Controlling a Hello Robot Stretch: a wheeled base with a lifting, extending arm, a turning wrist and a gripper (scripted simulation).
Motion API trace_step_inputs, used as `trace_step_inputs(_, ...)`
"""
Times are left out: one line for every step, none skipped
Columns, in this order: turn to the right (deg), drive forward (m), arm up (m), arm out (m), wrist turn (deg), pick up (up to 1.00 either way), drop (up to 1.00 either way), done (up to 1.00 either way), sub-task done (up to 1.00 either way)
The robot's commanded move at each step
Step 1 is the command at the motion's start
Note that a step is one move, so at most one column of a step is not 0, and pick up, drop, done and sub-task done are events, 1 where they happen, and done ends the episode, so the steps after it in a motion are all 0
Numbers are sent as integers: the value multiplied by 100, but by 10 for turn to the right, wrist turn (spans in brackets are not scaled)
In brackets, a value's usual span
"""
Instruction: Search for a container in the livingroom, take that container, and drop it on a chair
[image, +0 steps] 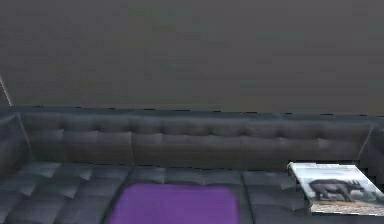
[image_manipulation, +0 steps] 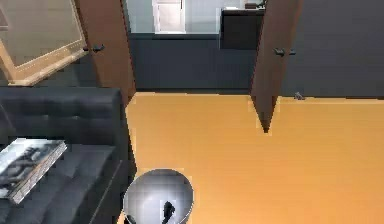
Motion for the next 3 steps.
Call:
trace_step_inputs(180, 0, 0, 0, 0, 0, 0, 0, 0)
trace_step_inputs(-450, 0, 0, 0, 0, 0, 0, 0, 0)
trace_step_inputs(-270, 0, 0, 0, 0, 0, 0, 0, 0)
